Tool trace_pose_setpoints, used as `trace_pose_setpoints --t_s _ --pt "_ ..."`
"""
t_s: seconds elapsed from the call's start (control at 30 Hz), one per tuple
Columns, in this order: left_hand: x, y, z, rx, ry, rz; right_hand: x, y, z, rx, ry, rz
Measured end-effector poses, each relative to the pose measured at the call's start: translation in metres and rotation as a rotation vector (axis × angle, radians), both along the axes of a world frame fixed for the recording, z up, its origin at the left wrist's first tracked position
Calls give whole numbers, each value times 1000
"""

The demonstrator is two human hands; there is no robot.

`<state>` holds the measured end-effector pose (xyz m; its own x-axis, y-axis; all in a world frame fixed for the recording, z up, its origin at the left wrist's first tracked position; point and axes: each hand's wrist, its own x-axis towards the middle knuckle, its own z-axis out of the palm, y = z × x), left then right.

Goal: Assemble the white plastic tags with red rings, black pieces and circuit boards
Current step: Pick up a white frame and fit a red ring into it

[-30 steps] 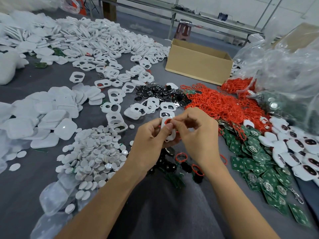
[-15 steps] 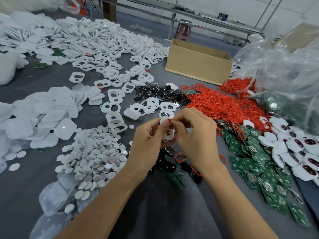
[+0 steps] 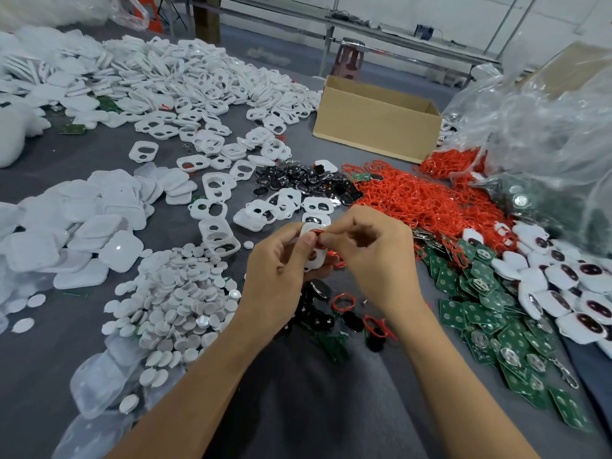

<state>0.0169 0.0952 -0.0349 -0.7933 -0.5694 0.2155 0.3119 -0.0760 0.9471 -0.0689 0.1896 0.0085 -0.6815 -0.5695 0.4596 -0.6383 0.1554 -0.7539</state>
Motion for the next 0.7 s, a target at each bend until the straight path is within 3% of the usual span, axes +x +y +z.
trace_pose_setpoints --t_s 0.1,0.23,0.5,0.7 --pt "1 -1 -2 -105 -3 -13 -9 6 5 -39 -336 138" --pt "2 -3 -4 -212 -24 -40 -18 13 7 -1 -525 256" --pt "3 -3 -2 -220 -28 -62 -20 13 5 41 -379 164" --pt "0 -3 -2 -79 -63 -91 -14 6 0 86 -215 44"
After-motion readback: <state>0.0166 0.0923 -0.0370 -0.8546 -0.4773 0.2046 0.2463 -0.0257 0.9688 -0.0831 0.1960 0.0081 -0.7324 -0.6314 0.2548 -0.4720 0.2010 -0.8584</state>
